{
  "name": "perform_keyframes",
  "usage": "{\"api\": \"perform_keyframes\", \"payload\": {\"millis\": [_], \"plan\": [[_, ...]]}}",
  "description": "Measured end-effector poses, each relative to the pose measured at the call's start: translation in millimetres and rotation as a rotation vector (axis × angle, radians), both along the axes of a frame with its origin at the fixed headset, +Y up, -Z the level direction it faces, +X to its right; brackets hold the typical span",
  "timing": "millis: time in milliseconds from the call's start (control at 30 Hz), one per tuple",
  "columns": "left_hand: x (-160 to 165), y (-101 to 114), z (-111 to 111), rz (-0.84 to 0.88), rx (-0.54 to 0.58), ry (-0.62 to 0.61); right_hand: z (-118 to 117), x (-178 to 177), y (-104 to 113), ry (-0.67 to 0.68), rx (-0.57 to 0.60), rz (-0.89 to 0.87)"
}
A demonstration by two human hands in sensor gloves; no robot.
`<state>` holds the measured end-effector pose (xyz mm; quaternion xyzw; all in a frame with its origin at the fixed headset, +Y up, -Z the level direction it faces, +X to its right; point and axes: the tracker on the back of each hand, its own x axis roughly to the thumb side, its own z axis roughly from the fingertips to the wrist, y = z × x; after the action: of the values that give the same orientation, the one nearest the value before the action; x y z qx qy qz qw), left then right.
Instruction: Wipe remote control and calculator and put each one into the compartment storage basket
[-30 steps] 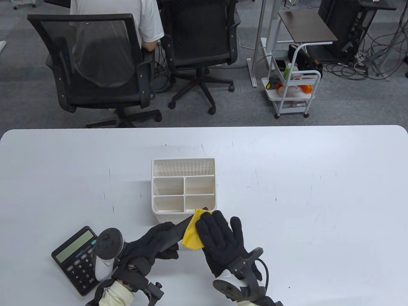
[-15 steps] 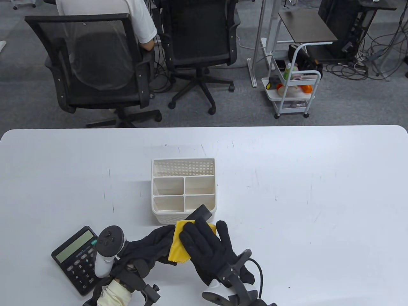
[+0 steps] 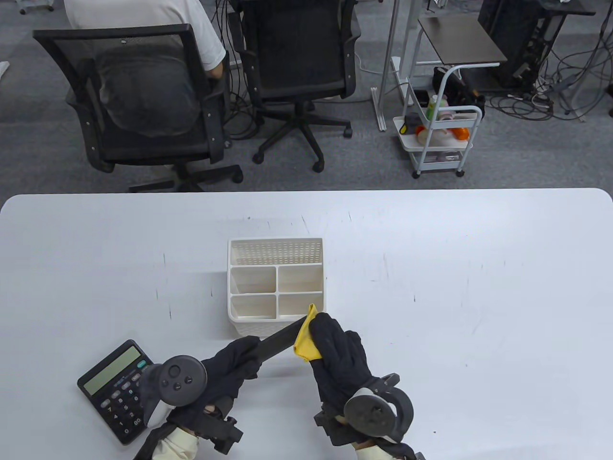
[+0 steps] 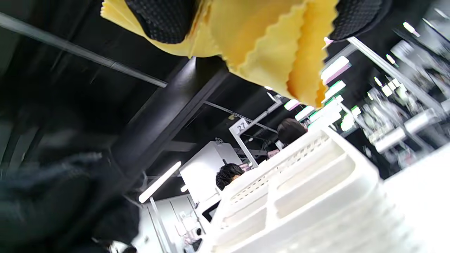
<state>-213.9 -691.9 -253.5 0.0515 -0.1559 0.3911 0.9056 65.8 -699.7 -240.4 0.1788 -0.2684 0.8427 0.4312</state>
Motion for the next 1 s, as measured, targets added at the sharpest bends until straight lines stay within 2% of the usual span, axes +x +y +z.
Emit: {"api": "perform_keyframes", "payload": {"millis": [167, 367, 500, 567, 667, 867, 1000], "plan": [[2.6, -9.3, -4.7, 0.01, -0.074, -0.061, -5.6, 5.7, -1.1, 0.085, -0.066, -0.184], [12.8, -13.0, -7.9, -0.128, -0.08, -0.109, -13.7, 3.8, 4.3, 0.189, -0.126, -0.357], [10.3, -17.5, -11.1, 0.001, -0.132, -0.152, -27.4, -2.5, 2.4, 0.297, -0.252, -0.559], [8.3, -22.0, -12.9, 0.115, -0.197, -0.168, -34.7, -9.6, 0.7, 0.384, -0.312, -0.628], [2.7, -27.9, -16.3, 0.227, -0.263, -0.17, -42.6, -22.4, -3.2, 0.437, -0.372, -0.728], [-4.5, -30.0, -17.3, 0.264, -0.265, -0.123, -46.1, -37.5, -13.4, 0.458, -0.441, -0.713], [-2.9, -29.7, -18.1, 0.278, -0.286, -0.148, -47.4, -34.4, -6.0, 0.47, -0.434, -0.734]]}}
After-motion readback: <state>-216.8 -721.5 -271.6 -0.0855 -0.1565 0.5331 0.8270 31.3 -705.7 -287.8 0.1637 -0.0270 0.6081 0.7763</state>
